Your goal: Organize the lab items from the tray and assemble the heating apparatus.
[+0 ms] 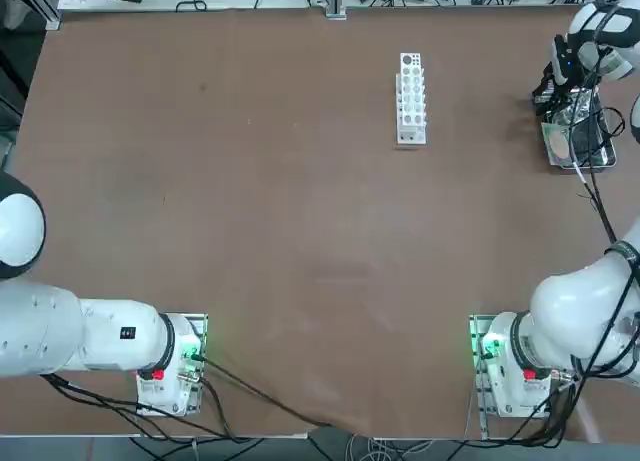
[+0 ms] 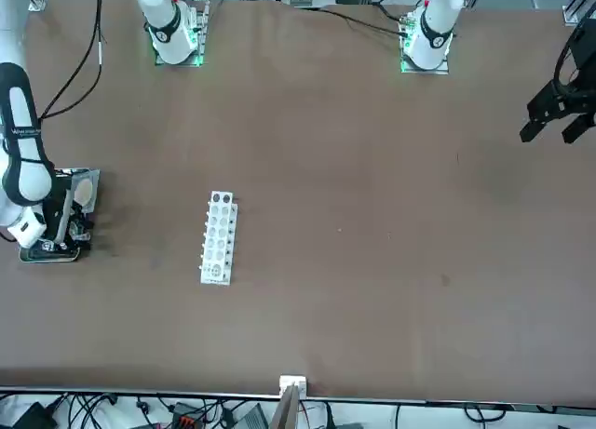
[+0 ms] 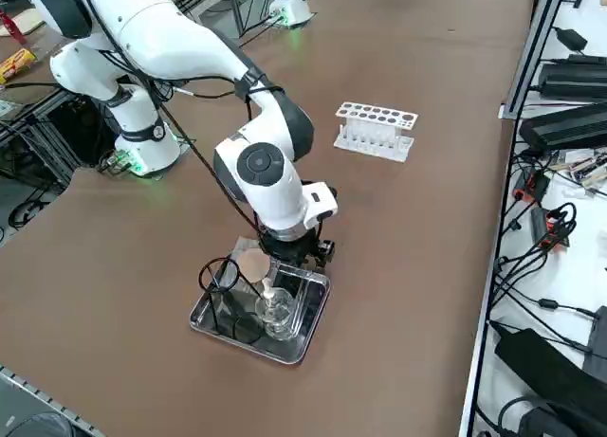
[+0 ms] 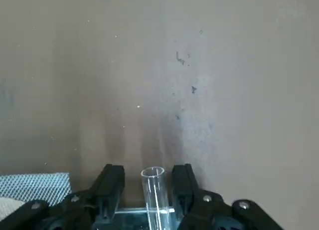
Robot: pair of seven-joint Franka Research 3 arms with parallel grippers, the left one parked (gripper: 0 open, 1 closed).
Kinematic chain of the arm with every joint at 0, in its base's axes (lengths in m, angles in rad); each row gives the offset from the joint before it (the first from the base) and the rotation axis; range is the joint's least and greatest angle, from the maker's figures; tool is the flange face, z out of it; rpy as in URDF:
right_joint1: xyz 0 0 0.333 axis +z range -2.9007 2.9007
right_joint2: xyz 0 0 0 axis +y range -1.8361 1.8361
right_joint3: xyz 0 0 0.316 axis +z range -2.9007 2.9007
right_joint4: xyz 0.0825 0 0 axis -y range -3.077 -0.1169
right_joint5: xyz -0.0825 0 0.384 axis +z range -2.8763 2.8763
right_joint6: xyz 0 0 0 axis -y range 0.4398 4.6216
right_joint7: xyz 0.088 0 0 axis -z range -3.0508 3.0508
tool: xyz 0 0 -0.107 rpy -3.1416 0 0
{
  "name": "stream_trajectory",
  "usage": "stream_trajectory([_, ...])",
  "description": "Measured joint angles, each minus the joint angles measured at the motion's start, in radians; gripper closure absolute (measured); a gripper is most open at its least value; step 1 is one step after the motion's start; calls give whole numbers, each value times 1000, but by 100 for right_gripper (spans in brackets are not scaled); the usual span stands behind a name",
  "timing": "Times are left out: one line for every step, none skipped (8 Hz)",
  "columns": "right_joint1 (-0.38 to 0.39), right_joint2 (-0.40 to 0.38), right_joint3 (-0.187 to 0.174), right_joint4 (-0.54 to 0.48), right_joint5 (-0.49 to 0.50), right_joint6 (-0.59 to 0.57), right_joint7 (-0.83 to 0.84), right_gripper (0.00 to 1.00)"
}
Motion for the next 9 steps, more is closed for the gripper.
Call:
stream_trajectory([0, 2, 0, 0, 5, 1, 0, 45])
stream_trajectory([0, 5, 0, 0, 13, 3, -1, 46])
stream_trajectory([0, 7, 0, 0, 18, 5, -2, 48])
stream_trajectory([-1, 7, 0, 1, 19, 6, -3, 50])
stream_trajectory([-1, 7, 0, 2, 19, 8, -4, 52])
stream_trajectory([-1, 7, 0, 3, 19, 9, -7, 55])
stream_trajectory([-1, 7, 0, 3, 19, 9, -9, 55])
stream_trajectory([-1, 7, 0, 3, 19, 9, -10, 57])
stream_trajectory([-1, 7, 0, 3, 19, 9, -11, 60])
